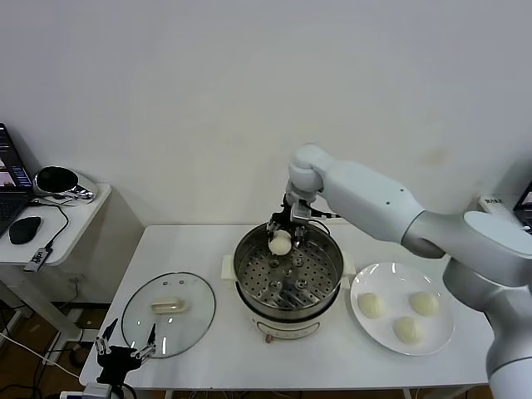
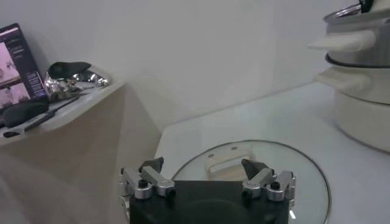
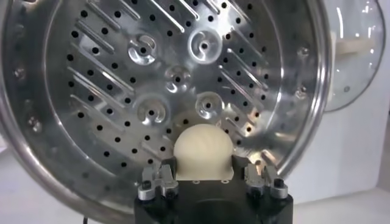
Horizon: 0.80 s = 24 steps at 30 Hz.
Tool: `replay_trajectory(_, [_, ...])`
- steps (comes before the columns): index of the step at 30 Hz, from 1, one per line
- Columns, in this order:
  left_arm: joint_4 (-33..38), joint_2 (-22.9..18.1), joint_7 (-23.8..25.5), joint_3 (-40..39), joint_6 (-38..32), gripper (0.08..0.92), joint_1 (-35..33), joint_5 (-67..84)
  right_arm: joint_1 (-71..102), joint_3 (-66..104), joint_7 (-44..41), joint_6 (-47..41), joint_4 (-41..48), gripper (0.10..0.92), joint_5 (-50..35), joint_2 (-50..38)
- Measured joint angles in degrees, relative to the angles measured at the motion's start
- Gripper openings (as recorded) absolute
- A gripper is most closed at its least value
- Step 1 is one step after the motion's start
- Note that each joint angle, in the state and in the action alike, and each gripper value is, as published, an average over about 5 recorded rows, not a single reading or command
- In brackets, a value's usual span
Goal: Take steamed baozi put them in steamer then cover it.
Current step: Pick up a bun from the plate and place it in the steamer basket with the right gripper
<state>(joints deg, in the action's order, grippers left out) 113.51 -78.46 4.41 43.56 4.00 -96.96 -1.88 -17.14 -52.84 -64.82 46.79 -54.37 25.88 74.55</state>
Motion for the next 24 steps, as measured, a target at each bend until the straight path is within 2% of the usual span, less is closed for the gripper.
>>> replay_trajectory(8, [0.0,-0.2,-0.1,0.0,-0.2,0.823,0.0,0.1,1.1,0.5,1.4,0.2,1.9,0.572,1.8,0.6])
replay_trajectory(11, [-0.2,-0.2,-0.1,0.0,-0.2,0.823,0.0,0.1,1.1,0.4,1.6,-0.1,1.9,0.615,1.6,0.4])
replay_trajectory(18, [-0.2,-0.3,0.0,-0.2,-0.2,0.823,0.0,0.0,-0.1,0.4,-1.2,-4.7,-0.7,0.796,-3.2,-1.4])
replay_trajectory(24, [-0.2,-0.2,0.3,-0.2,-0.1,0.823,-0.1,0.0,-2.5,1.1,-5.2,-14.1,-6.6,0.822,-11.0,-5.6])
